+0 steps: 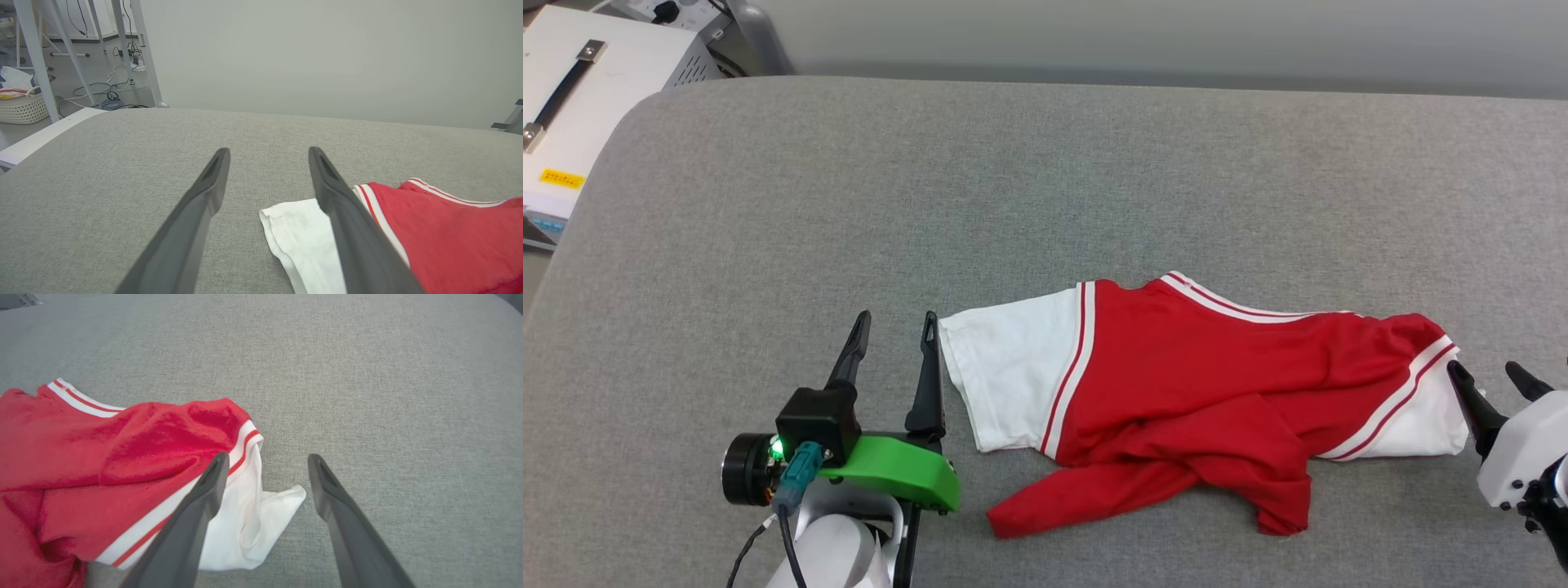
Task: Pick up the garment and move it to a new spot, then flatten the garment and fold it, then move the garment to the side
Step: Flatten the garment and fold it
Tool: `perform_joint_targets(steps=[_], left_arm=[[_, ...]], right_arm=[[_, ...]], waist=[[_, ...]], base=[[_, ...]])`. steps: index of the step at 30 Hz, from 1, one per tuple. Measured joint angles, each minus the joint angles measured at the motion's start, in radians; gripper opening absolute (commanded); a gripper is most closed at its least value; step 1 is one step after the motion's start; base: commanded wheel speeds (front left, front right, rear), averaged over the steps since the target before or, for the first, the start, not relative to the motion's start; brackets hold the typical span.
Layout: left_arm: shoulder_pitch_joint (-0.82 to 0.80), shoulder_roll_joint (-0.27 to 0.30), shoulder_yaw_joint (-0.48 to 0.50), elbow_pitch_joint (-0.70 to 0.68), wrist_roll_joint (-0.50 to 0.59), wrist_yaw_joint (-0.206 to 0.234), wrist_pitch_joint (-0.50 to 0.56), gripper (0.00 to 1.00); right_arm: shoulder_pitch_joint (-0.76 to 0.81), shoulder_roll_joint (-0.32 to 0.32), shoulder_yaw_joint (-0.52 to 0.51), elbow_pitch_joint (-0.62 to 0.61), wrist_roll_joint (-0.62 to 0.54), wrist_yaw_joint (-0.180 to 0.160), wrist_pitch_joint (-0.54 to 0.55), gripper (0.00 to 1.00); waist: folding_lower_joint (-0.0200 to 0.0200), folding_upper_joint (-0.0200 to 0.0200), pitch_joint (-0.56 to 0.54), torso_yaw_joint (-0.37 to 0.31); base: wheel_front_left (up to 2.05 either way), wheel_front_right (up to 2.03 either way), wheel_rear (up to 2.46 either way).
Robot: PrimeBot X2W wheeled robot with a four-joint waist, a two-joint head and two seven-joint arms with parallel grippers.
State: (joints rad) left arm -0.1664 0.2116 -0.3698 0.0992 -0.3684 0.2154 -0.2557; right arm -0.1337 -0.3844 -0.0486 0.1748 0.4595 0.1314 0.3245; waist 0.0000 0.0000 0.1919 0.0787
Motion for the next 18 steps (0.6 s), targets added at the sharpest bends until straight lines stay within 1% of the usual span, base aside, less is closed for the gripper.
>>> perform_joint_targets(steps=[4, 10, 14, 16, 18], left_arm=[[0.012, 0.008, 0.006, 0.002, -0.002, 0.002, 0.011, 1.00], [0.020, 0.025, 0.020, 0.012, -0.020, 0.011, 0.046, 1.00], [0.022, 0.043, 0.025, 0.029, -0.044, 0.009, 0.081, 1.00], [0.021, 0.051, 0.025, 0.045, -0.053, 0.006, 0.112, 1.00], [0.019, 0.058, 0.024, 0.061, -0.066, -0.005, 0.147, 1.00]], right_arm=[[0.029, 0.054, -0.003, -0.037, -0.036, 0.000, -0.147, 1.00], [0.057, 0.110, 0.005, -0.049, -0.099, 0.000, -0.347, 1.00], [0.086, 0.146, 0.010, -0.077, -0.142, 0.000, -0.422, 1.00], [0.100, 0.163, 0.012, -0.099, -0.158, 0.000, -0.437, 1.00], [0.116, 0.176, 0.018, -0.128, -0.176, 0.000, -0.450, 1.00]], waist=[[0.0000, 0.0000, -0.023, -0.011], [0.0000, 0.0000, -0.057, -0.026], [0.0000, 0.0000, -0.081, -0.037], [0.0000, 0.0000, -0.091, -0.043], [-0.0001, 0.0000, -0.099, -0.051]], base=[[0.00, 0.00, 0.00], [0.00, 0.00, 0.00], [0.00, 0.00, 0.00], [0.00, 0.00, 0.00], [0.00, 0.00, 0.00]])
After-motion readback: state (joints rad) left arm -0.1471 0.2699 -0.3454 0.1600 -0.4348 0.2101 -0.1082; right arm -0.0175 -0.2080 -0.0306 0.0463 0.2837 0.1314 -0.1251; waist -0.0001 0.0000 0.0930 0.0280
